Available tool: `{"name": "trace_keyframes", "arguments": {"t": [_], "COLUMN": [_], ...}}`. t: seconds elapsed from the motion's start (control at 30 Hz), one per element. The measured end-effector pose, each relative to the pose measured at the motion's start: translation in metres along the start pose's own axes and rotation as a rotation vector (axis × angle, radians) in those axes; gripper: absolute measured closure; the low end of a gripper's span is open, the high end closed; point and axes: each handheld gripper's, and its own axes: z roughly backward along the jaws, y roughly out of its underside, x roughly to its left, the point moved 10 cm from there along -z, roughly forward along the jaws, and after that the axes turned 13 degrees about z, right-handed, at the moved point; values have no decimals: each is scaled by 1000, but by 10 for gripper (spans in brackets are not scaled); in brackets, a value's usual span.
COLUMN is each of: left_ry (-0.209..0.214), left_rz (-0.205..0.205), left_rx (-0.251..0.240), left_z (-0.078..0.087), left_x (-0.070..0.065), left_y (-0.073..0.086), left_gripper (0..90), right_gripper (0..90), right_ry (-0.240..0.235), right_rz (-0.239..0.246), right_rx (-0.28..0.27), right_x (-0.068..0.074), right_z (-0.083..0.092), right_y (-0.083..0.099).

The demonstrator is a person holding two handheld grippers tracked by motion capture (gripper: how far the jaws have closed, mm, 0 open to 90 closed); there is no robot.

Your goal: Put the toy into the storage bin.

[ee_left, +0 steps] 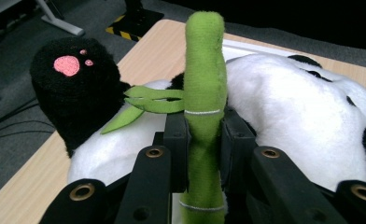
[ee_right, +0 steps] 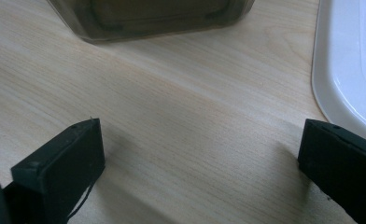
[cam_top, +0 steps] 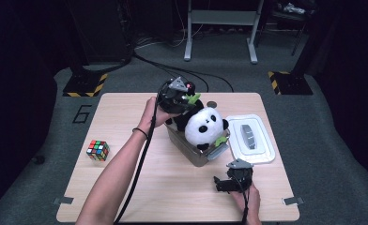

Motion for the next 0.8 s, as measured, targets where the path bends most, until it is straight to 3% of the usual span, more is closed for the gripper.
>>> {"name": "trace_keyframes", "arguments": {"t": [0.33, 0.67, 0.8], "left_ry": [24, 6, -8], "left_rz": [4, 4, -14], "left_rx": [40, 87, 95], "left_z": [-14, -28, -31], "left_x": [-5, -12, -17], "left_y": [6, 14, 15], "left_gripper": [760, 745, 678], "right_gripper": [0, 0, 0], "right_ry": [2, 2, 2], "right_rz": [1, -3, -2], "right_rx": [1, 2, 2], "right_x": [0, 0, 0], "right_z": [0, 0, 0], "right_y": [0, 0, 0]}}
